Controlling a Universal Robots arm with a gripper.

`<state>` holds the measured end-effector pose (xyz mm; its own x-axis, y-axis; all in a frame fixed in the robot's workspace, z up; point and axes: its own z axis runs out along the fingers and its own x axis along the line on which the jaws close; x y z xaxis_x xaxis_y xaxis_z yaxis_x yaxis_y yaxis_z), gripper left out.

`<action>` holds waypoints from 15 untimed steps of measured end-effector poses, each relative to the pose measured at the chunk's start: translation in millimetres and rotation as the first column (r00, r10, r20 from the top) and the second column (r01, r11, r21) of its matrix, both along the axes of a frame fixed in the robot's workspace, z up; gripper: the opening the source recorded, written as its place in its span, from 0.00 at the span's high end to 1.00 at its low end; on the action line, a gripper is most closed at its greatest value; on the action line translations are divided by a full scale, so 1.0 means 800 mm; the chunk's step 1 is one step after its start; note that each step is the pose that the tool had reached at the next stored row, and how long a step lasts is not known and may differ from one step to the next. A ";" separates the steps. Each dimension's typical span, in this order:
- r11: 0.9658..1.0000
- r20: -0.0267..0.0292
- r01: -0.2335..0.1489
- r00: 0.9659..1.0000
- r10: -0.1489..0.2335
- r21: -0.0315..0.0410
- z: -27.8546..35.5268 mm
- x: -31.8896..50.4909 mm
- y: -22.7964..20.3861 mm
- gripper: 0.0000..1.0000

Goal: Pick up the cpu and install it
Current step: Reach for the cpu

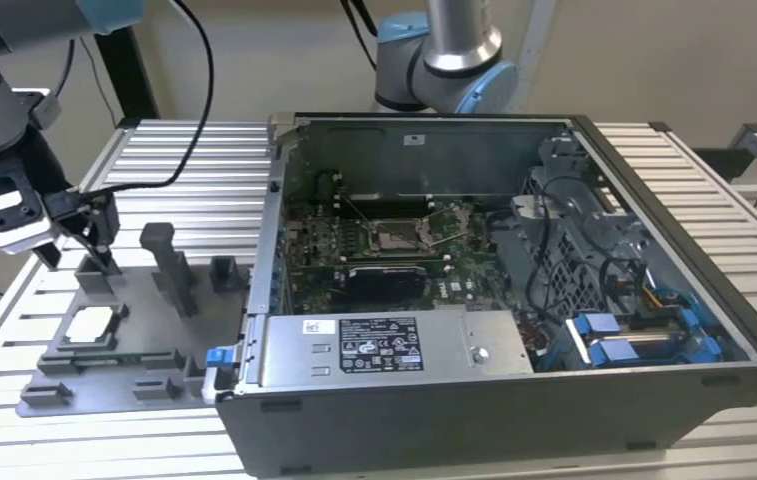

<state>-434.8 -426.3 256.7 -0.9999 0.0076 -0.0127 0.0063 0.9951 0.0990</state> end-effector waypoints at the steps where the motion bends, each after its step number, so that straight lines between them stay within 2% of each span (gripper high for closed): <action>1: 1.000 0.000 0.000 1.000 0.000 0.000 -0.0017 0.000 -0.0005 0.00; 6: 1.000 0.000 0.001 1.000 -0.001 0.000 -0.0109 0.000 -0.0056 0.00; 15: 1.000 0.000 0.002 1.000 -0.002 0.000 -0.0233 0.000 -0.0246 0.00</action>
